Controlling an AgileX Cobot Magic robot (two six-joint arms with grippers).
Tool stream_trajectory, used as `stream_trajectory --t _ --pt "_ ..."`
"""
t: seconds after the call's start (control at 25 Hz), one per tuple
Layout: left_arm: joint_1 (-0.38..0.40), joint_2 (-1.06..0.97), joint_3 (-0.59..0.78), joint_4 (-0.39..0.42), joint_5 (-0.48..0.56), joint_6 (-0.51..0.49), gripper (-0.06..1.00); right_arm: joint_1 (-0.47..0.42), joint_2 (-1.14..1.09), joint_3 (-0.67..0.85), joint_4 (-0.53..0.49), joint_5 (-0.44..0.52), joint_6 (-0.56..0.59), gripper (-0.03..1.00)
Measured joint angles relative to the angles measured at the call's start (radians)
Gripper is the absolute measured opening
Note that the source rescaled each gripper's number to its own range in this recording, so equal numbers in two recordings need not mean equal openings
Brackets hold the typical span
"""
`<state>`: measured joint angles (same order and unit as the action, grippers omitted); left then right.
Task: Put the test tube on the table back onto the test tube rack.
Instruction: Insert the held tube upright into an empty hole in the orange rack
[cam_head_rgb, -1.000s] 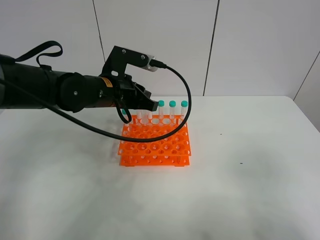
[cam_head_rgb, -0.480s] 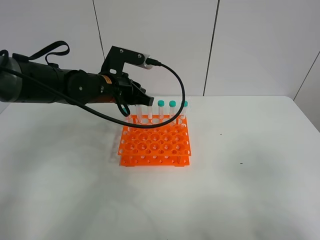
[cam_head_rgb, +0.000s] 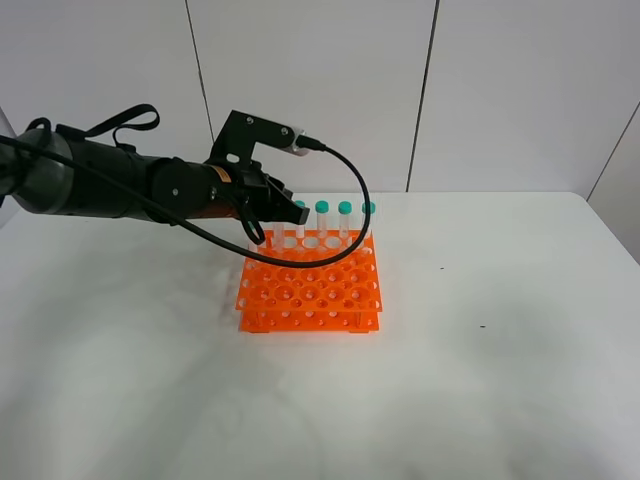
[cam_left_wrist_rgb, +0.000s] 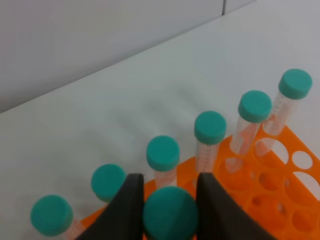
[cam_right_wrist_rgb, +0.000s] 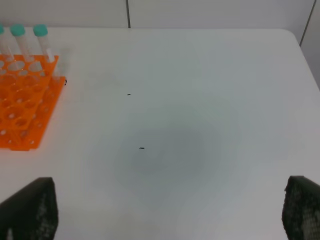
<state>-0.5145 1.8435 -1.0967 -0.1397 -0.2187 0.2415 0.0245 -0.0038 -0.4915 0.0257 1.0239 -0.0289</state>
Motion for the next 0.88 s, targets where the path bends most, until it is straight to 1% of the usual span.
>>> stream_trajectory --t 0.32,0.64,0.88 --pt "0.002 0.000 0.000 0.001 -0.018 0.006 0.00 0.000 0.000 0.000 0.000 0.000 0.000 1.00" --pt "0.014 0.000 0.018 0.023 -0.045 0.006 0.00 0.000 0.000 0.000 0.000 0.000 0.000 1.00" --pt "0.014 0.007 0.021 0.024 -0.055 -0.019 0.00 0.000 0.000 0.000 0.000 0.000 0.000 1.00"
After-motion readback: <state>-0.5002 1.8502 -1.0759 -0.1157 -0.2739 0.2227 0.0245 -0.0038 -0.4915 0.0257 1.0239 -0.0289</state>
